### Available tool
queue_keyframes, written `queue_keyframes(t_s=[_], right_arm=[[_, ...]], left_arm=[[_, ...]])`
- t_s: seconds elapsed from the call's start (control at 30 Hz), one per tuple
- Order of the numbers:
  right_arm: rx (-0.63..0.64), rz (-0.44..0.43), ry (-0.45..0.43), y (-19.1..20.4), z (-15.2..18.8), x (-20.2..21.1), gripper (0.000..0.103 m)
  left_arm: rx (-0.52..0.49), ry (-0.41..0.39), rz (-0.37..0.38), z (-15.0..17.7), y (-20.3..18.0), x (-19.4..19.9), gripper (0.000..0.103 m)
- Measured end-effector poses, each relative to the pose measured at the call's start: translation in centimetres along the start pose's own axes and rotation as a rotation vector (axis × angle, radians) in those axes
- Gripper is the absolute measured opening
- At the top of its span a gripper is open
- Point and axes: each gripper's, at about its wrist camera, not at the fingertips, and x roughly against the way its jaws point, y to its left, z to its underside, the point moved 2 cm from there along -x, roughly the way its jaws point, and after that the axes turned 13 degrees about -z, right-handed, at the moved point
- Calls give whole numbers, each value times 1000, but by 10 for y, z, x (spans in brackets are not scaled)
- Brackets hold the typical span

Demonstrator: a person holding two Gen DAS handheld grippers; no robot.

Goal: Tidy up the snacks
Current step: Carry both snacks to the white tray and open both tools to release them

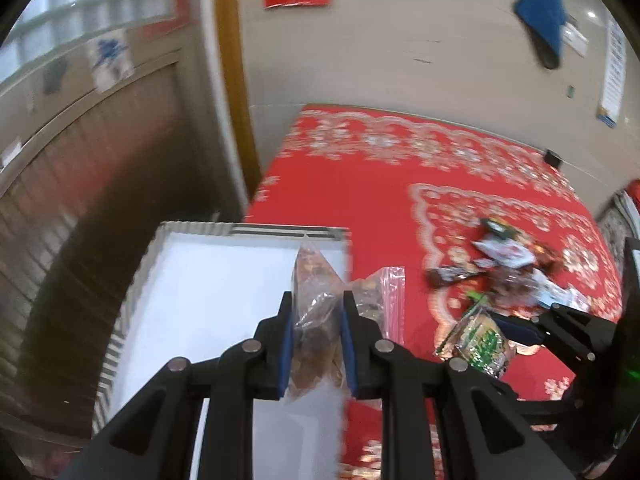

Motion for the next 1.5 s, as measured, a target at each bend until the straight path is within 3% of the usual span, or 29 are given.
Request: queue_keyframes(t_s=[0.17, 0.5, 0.97, 1.03, 1.1, 1.17, 1.5], right_arm=[[47, -40, -2, 21, -31, -28, 48], [85, -80, 11, 34, -82, -85, 48], [93, -93, 83, 36, -93, -136, 49], [71, -101, 106, 34, -92, -141, 54], [57, -107, 111, 33, -92, -141, 54], [45, -122, 101, 33, -92, -139, 54], [32, -114, 29, 38, -80, -99, 54]], left_arm=[[50, 44, -65, -6, 32, -32, 23], [130, 130, -124, -13, 75, -89, 23], [156, 184, -169, -9, 86, -119, 26], [160, 186, -178, -9, 88, -119, 33], [167, 188, -194, -9, 90, -119, 61], [177, 175, -205, -8, 93, -116, 77], [197, 119, -210, 0, 84, -82, 81]])
